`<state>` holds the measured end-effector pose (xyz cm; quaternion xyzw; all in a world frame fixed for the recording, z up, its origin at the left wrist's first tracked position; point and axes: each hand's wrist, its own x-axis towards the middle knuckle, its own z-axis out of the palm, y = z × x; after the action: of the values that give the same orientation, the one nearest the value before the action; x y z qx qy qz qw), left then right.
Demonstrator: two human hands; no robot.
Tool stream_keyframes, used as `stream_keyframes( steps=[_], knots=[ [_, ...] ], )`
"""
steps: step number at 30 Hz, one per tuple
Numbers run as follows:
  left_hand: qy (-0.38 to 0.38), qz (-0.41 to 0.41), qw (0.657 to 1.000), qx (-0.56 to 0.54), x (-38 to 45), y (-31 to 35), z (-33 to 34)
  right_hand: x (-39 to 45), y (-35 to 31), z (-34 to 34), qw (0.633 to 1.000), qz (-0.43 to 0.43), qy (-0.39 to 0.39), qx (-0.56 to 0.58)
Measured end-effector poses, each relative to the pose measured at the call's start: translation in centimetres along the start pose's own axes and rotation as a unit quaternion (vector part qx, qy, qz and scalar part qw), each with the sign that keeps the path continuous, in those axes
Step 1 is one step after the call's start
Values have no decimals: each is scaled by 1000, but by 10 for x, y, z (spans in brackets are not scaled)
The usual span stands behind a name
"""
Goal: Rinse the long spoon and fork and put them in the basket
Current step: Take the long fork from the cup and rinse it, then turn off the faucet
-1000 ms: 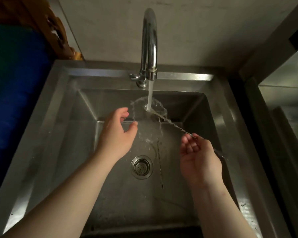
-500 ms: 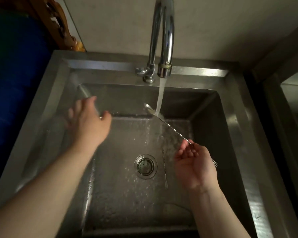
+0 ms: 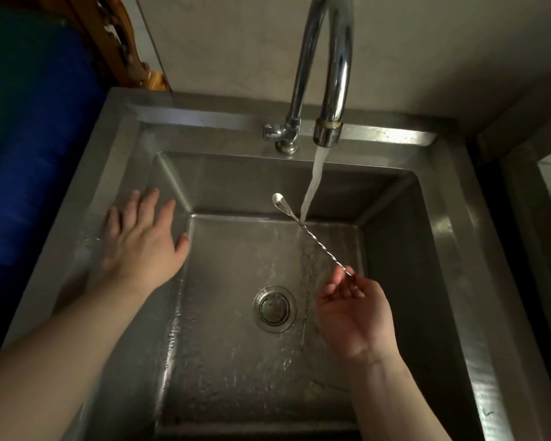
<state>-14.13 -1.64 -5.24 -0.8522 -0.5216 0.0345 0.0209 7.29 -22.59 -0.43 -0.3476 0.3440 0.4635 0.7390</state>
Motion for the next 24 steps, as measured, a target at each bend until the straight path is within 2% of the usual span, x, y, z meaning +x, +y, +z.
stream_keyframes(
  steps=[4,7,10,12,14,17,21,24],
  knots=[
    [-4,-8,1000,-11,3,-2,2,0,4,-2,999,18,6,36],
    [0,-7,1000,-10,3,-3,3,0,6,-5,1000,-2,-2,23],
    [-2,-8,1000,-13,2,-3,2,1,11,3,996,-62,-39,-48],
    [1,-6,1000,-21,1,-2,2,5,16,13,978,-139,-61,-143],
    [-1,-4,1000,-22,1,-2,1,10,21,28,931,-219,-78,-280],
    [-6,-5,1000,-24,1,-3,0,17,24,48,839,-300,-94,-444],
    [-6,-6,1000,-30,1,-3,-1,21,21,61,709,-363,-86,-599],
    [0,-5,999,-32,0,-3,0,21,19,65,604,-395,-109,-683]
  ],
)
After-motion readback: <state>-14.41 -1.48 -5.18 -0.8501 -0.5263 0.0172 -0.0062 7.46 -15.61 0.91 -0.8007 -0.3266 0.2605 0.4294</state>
